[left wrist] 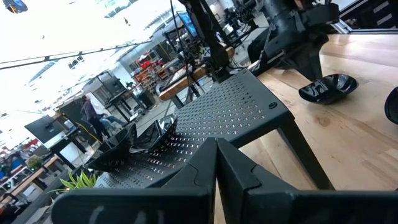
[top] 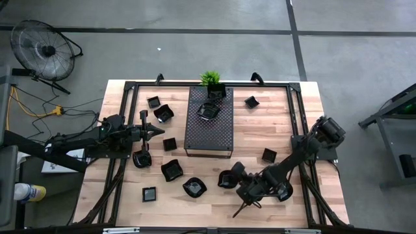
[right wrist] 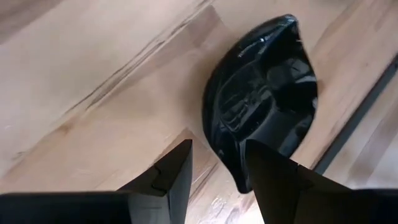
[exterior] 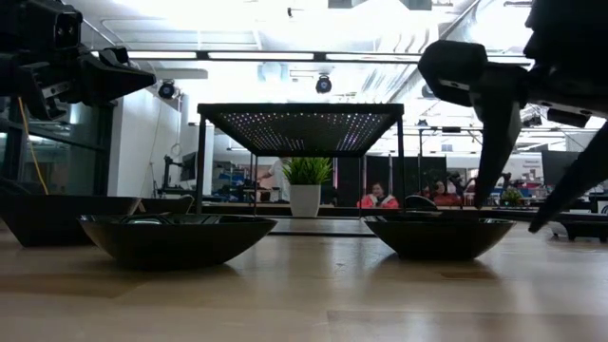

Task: Pick & Place Mini shaped plates
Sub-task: Stack the leaf shaped plate on top of the leaf shaped plate on the shelf

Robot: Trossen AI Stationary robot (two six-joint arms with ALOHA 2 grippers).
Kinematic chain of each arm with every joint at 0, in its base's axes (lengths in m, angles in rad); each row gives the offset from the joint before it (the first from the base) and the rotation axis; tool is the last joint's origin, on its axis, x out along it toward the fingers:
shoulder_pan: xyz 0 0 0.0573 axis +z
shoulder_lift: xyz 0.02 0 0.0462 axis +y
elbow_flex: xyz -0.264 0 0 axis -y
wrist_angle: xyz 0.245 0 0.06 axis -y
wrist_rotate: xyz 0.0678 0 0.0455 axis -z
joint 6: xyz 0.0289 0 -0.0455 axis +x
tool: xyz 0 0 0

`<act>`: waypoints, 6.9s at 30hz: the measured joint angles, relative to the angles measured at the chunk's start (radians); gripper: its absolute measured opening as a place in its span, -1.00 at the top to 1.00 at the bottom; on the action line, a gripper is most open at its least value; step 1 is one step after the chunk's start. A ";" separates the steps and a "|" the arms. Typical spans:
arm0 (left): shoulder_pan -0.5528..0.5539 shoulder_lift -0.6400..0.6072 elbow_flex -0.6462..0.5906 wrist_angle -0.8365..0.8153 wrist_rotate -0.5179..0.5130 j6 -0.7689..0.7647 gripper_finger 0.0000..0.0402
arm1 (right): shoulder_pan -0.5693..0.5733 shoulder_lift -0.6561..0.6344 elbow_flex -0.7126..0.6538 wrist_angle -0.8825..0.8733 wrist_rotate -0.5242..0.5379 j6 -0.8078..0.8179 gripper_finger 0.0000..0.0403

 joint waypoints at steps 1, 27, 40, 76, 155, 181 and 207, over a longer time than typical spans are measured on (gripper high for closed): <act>0.000 0.000 0.000 0.000 0.000 0.000 0.99 | 0.000 0.001 0.000 0.002 0.000 -0.007 0.28; 0.000 0.000 0.000 0.000 0.000 0.000 0.99 | -0.003 0.044 0.000 0.086 0.000 -0.026 0.33; 0.000 0.000 0.000 0.000 0.000 0.000 0.99 | -0.008 0.044 0.000 0.079 -0.006 0.038 0.75; 0.000 0.000 0.000 0.000 0.000 0.000 0.99 | -0.012 0.032 0.333 -0.221 0.088 0.054 1.00; 0.000 0.000 0.000 0.000 0.000 0.000 0.99 | -0.645 0.031 0.564 -0.351 0.088 -0.406 0.96; 0.000 0.000 0.000 0.000 0.000 0.000 0.99 | -0.644 0.031 0.564 -0.326 0.120 -0.406 0.93; 0.000 0.000 0.000 0.000 0.000 0.000 0.99 | -0.644 0.031 0.563 -0.326 0.121 -0.381 0.66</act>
